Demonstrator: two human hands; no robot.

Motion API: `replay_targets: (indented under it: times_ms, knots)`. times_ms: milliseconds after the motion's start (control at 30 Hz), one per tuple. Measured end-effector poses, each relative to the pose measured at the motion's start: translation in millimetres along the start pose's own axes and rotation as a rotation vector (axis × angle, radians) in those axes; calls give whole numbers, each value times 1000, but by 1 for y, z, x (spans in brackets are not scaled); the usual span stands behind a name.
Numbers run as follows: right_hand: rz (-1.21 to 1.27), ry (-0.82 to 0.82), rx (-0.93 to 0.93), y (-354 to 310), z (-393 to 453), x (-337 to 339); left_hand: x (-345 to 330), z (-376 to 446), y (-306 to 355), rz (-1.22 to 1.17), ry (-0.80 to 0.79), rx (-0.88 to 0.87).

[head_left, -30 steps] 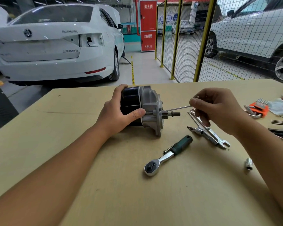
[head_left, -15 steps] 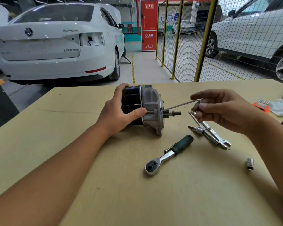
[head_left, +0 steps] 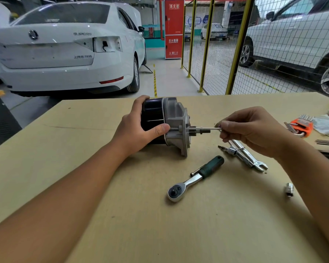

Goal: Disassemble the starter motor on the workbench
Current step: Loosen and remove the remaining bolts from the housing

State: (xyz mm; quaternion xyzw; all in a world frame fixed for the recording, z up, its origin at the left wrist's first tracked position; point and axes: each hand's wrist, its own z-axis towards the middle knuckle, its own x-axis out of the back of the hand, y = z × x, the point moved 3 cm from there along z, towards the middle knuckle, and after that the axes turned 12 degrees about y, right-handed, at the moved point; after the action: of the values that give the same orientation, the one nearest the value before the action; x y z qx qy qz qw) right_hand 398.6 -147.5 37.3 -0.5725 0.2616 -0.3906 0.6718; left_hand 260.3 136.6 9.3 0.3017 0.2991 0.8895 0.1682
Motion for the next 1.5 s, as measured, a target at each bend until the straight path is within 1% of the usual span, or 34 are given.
replay_targets:
  times_ms: [67,133,233,267,300,367,433,533,667,733,833,967,1067,1167,1233,1267,1400,1500]
  knots:
    - [-149,-18,51,-2,-2,-4,0,0,0,1,0,1]
    - [-428,-31,155,-6,-4,-12,0,0,0,3,2,1]
    - [-886,-12,370,-13,-5,-26,1,0,0,4,3,3]
    - [-973,-3,426,-16,-6,-31,1,0,0,3,3,4]
    - [-1003,17,470,-18,-6,-35,1,0,0,2,3,5]
    - [-996,63,543,-24,-9,-38,1,0,0,2,2,5]
    - [-1024,92,577,-29,-14,-41,1,0,1,4,1,6]
    - [-1112,124,593,-31,-18,-46,1,0,0,6,2,8]
    - [-1072,166,578,-28,-17,-46,1,0,0,7,3,6]
    - [-1002,150,568,-26,-16,-46,1,0,0,10,3,7]
    - [-954,86,577,-24,-17,-50,1,0,0,19,1,6]
    - [-974,66,589,-21,-14,-48,1,0,0,25,-3,13]
    - [-1040,117,639,-22,-16,-52,1,-1,1,38,3,11]
    - [-1187,233,705,-24,-22,-56,1,-1,2,81,16,6]
    - [-1208,285,718,-26,-23,-57,1,-1,3,99,22,4]
    - [-1192,283,720,-27,-23,-57,1,-1,3,101,26,4]
    - [-1019,146,695,-26,-22,-61,1,-1,3,100,34,3]
    - [-998,138,683,-24,-18,-59,1,-2,3,96,35,9]
